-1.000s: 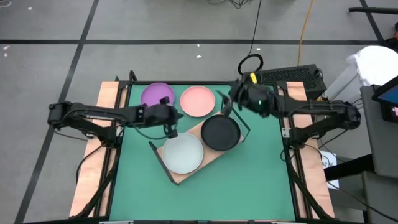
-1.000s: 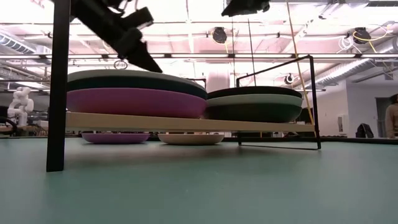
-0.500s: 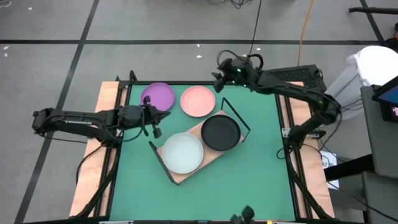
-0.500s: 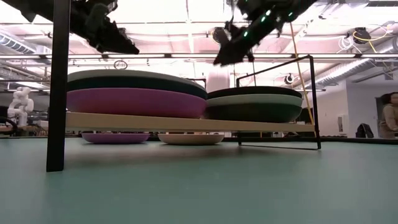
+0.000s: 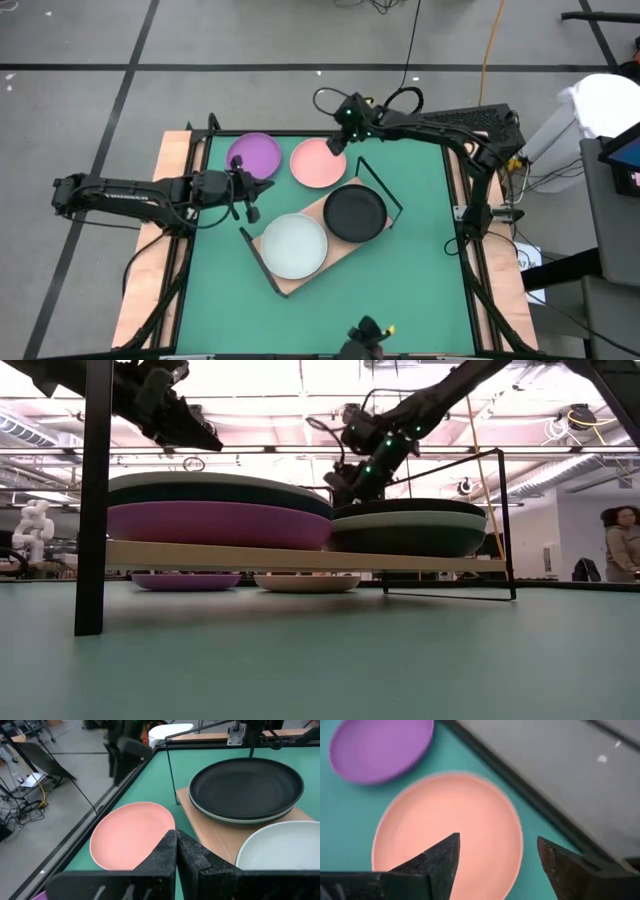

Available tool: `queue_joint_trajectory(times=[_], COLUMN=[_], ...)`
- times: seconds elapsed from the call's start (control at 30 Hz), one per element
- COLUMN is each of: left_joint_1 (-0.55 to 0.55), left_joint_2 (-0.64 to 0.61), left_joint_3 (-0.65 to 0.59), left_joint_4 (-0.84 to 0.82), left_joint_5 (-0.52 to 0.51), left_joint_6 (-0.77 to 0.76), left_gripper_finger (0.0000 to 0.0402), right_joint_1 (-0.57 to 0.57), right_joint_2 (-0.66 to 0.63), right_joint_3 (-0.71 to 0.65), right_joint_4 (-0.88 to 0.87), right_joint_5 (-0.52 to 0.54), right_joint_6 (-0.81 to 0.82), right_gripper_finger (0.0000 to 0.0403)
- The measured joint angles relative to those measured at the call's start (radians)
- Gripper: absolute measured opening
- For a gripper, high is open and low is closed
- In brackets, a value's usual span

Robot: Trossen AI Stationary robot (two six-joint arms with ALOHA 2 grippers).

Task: Place and stack plates onto a shelf
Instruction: Stack the orange plate on top of the black plate on the shelf

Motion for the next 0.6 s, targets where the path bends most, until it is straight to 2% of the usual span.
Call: queue_joint_trajectory(times=[0.23,0.6], left_joint_1=[0.0,-0.005], left_joint_2=[0.0,0.0], left_joint_3=[0.0,0.0], left_joint_4=[0.0,0.0], left_joint_5=[0.0,0.001], left_joint_6=[0.0,-0.01], left_gripper_finger=[0.0005,0.0005], right_joint_1=[0.0,-0.01], right_joint_2=[0.046,0.163], right_joint_3=[0.0,0.0], right_joint_4=[-0.107,-0.069], right_joint_5=[-0.008,-0.005], right_joint_6=[0.021,0.035], right_gripper_finger=[0.0255,0.0252])
